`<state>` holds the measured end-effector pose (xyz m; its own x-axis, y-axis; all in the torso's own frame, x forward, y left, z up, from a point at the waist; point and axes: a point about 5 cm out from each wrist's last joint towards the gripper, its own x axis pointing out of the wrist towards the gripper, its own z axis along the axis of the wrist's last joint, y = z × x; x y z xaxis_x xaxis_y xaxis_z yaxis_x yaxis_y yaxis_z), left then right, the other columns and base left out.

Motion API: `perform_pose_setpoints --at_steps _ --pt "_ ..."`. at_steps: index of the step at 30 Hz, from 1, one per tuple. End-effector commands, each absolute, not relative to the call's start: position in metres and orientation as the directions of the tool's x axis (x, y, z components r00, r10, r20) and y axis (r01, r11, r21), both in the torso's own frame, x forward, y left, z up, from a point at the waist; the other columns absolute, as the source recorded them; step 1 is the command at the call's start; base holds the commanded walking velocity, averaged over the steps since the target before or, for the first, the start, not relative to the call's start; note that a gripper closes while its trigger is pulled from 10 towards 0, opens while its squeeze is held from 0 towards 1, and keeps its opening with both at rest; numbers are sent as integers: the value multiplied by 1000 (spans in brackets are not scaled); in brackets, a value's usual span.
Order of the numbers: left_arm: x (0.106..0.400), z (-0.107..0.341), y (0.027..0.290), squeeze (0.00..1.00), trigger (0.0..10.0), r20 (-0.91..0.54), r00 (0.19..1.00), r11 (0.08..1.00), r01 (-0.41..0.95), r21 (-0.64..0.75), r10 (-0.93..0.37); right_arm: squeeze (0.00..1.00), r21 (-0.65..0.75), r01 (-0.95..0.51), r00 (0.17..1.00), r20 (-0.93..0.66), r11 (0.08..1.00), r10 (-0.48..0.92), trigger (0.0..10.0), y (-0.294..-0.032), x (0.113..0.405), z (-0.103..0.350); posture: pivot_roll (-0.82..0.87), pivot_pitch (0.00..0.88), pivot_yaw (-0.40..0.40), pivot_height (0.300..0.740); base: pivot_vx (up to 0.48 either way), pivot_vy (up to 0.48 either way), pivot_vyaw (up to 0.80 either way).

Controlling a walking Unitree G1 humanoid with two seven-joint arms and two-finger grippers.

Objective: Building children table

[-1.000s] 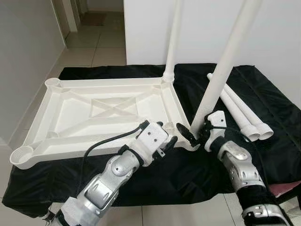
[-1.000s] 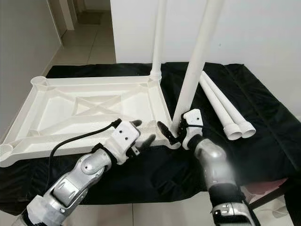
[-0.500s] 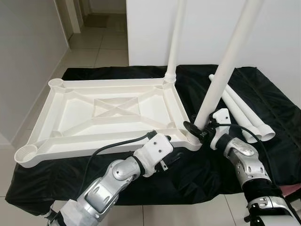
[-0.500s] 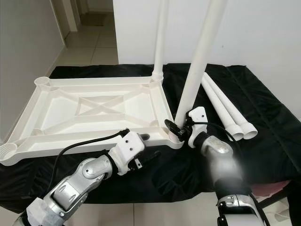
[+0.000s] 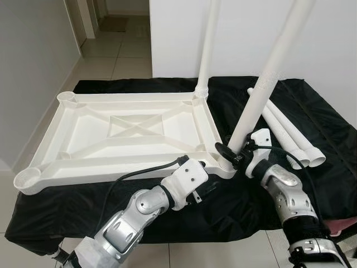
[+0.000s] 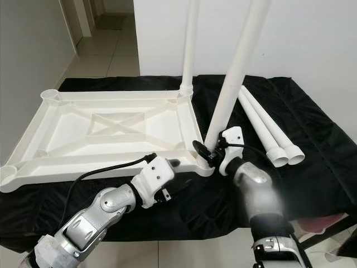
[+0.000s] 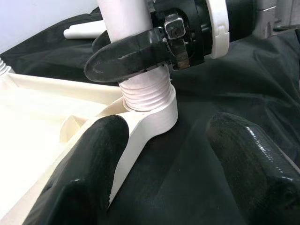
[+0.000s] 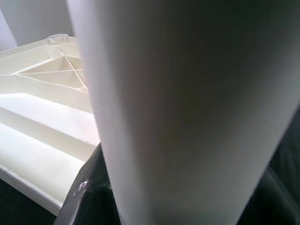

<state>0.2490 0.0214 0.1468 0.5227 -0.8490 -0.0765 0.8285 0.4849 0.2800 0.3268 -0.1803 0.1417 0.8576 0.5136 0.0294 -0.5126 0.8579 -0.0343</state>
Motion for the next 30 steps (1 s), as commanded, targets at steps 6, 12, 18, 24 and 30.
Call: perform_pose_setpoints --at_steps 6,12,18,24,30 --pt "250 142 27 0 10000 -106 532 488 827 279 -840 0 -1 -401 915 51 916 401 10000 -168 319 144 -23 0 -18 740 0 0 0" --pt "251 141 30 0 10000 -111 537 492 824 281 -836 0 -3 -284 958 38 959 284 10000 -162 309 144 -30 0 -17 740 0 0 0" --pt "252 141 29 0 10000 -112 536 490 825 281 -837 0 10 -169 986 17 986 169 10000 -160 306 144 -34 0 -14 740 0 0 0" --pt "251 141 30 0 10000 -113 533 488 827 279 -838 0 43 -42 999 13 998 42 10000 -156 299 145 -32 0 -15 740 0 0 0" --pt "252 140 32 0 10000 -116 540 494 822 282 -833 0 95 96 995 12 991 -97 10000 -140 289 144 -29 0 -16 740 0 0 0"
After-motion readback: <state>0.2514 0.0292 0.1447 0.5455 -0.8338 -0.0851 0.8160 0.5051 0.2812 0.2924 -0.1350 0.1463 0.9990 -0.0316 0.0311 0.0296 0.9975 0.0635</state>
